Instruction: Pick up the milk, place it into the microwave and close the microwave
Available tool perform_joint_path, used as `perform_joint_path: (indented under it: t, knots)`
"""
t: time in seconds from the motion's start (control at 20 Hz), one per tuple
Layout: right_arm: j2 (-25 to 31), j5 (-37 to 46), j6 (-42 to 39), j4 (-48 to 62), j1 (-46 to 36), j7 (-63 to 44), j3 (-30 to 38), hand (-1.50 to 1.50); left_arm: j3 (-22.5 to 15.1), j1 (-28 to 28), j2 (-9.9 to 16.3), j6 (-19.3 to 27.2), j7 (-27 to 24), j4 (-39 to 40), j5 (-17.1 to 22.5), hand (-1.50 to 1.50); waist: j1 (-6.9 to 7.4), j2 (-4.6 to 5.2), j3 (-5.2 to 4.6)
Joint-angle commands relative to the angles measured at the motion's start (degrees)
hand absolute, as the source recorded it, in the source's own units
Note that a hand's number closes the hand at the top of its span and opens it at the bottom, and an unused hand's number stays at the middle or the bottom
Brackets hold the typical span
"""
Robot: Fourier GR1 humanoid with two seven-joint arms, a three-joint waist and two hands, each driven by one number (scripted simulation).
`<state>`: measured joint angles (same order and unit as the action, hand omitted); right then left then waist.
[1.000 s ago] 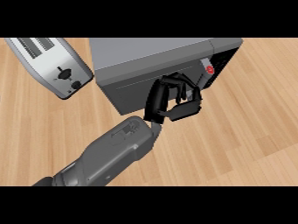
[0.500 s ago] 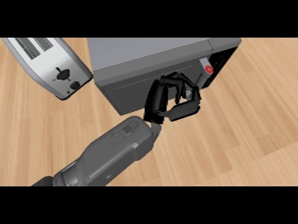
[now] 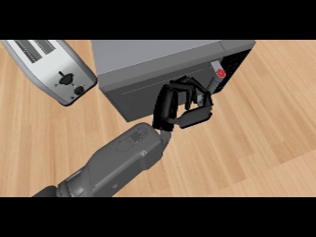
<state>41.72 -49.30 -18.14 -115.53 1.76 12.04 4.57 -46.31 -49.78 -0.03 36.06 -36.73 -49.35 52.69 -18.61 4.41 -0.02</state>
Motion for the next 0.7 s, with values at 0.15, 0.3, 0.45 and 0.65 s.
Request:
perform_joint_path:
  t: [0.15, 0.3, 0.45, 0.65]
  knots:
    - [0.8, -2.0, 0.1, 0.1, -0.8, -0.9, 1.2, -1.50, 2.9, -4.8, 0.0, -1.2, 0.2, 6.0, 2.1, 1.50, -0.37, 0.94, -0.07]
    - [1.1, -2.9, -1.1, 0.0, -1.1, -1.2, 0.7, -1.50, 2.0, -4.4, 0.0, -1.7, -0.4, 5.9, 3.0, 1.50, -0.31, 1.25, -0.02]
    - [2.2, -3.8, -2.9, -1.2, -1.6, -1.5, 0.7, -1.50, 1.8, -4.3, 0.0, -1.4, -1.2, 6.3, 3.5, 1.50, -0.74, 1.04, -0.03]
    - [2.7, -5.7, -4.0, -1.5, -2.1, -2.4, 0.1, -1.50, 1.2, -5.0, 0.0, -1.4, -1.7, 6.1, 4.4, 1.50, -0.54, 1.14, -0.05]
